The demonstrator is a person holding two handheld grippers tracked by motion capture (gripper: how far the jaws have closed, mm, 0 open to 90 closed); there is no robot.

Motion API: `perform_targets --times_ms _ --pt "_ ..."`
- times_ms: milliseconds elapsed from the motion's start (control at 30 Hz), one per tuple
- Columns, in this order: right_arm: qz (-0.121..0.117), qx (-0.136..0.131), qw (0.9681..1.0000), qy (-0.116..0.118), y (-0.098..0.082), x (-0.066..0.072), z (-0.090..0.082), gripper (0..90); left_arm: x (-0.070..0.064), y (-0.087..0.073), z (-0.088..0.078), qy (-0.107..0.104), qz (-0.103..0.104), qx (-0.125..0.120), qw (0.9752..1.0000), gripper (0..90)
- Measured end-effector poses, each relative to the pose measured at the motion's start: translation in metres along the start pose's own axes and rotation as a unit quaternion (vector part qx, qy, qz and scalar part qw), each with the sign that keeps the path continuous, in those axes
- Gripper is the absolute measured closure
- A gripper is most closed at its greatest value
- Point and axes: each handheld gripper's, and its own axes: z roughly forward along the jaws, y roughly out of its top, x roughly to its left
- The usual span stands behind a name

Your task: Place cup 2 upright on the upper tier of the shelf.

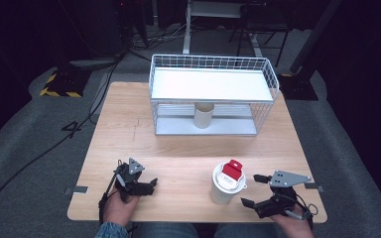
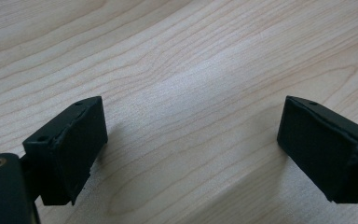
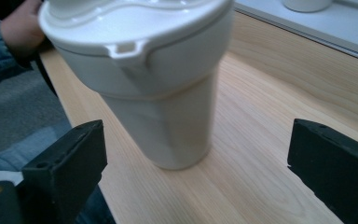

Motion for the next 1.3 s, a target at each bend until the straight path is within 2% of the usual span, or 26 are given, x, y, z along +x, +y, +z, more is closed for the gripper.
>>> perform_targets --times_ms 167,500,933,1000,1300 --pt "-0.013 -0.002 0.9998 0.013 0.004 0.008 0.013 2.6 0.000 -0.001 -0.001 0.006 0.000 0.000 1.0000 9.1" --pt "-0.014 -0.023 0.9993 0.027 0.004 0.012 0.036 0.0 -0.001 -0.002 -0.002 0.009 -0.003 -0.001 1.0000 9.1" --pt "-0.020 -0.058 0.9978 0.026 0.005 0.017 0.059 0.0 -0.002 -0.002 -0.002 0.011 -0.005 -0.001 0.9999 9.1" --pt "-0.021 -0.060 0.9978 0.018 0.005 0.019 0.062 0.0 -0.002 -0.002 -0.002 0.011 -0.005 -0.001 0.9999 9.1" --pt "-0.012 -0.084 0.9963 0.012 0.001 0.019 0.071 0.6 -0.002 -0.003 -0.002 0.012 -0.007 -0.001 0.9999 9.1"
